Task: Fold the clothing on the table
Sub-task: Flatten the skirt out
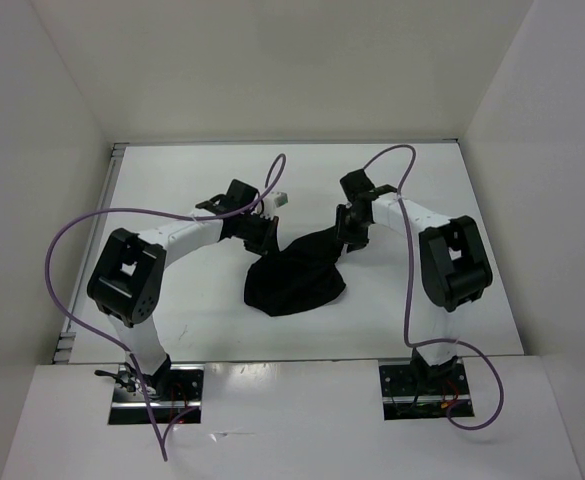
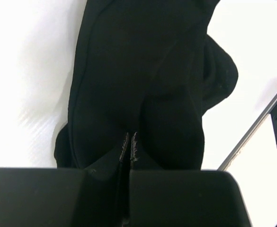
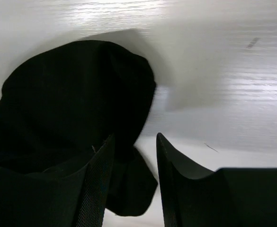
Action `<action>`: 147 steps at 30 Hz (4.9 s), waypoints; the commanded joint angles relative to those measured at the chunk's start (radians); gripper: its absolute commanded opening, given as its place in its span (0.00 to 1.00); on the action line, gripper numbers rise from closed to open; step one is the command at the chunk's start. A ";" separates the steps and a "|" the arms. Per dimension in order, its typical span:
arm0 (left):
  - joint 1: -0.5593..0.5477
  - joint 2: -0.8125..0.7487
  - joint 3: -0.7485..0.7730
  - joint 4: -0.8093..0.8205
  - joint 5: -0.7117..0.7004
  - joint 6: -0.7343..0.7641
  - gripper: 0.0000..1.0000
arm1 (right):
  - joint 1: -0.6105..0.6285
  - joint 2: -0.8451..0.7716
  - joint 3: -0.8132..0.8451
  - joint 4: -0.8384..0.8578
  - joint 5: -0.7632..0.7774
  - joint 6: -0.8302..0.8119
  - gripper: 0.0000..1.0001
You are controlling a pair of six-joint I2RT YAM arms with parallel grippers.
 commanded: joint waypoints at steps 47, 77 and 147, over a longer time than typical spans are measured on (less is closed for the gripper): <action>0.006 0.013 0.005 0.011 -0.005 0.004 0.02 | 0.056 0.084 0.061 0.006 -0.154 -0.025 0.36; -0.003 -0.055 0.161 -0.074 -0.120 0.052 0.03 | -0.109 -0.299 0.107 -0.103 -0.241 0.067 0.00; 0.077 0.073 0.363 0.023 -0.194 -0.065 0.72 | 0.039 -0.135 0.260 -0.289 0.200 0.028 0.40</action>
